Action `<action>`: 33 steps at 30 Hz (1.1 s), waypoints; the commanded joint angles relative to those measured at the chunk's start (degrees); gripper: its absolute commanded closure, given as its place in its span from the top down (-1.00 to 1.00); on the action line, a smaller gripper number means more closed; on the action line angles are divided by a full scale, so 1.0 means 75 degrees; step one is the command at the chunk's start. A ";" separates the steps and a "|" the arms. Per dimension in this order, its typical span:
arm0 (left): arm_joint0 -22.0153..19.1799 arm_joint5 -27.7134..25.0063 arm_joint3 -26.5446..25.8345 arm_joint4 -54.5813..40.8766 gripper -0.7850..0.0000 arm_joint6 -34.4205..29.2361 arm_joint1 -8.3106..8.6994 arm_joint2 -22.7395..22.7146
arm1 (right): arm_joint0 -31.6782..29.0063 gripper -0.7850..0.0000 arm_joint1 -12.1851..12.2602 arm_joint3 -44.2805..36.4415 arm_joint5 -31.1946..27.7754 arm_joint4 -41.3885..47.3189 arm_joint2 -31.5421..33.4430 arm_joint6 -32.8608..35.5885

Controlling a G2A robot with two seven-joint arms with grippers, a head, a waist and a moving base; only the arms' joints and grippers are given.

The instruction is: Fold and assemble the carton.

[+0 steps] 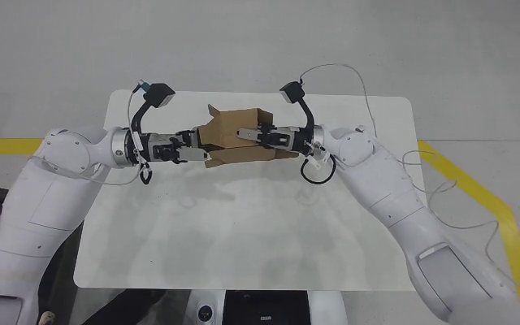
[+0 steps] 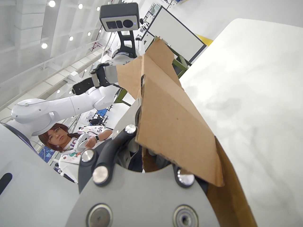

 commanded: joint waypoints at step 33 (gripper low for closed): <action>0.0112 0.0426 -0.0241 -0.0324 1.00 -0.0809 -0.0216 0.0149 | 0.0120 -1.00 -0.0387 -0.0085 -0.0404 -0.0561 0.0088 -0.0773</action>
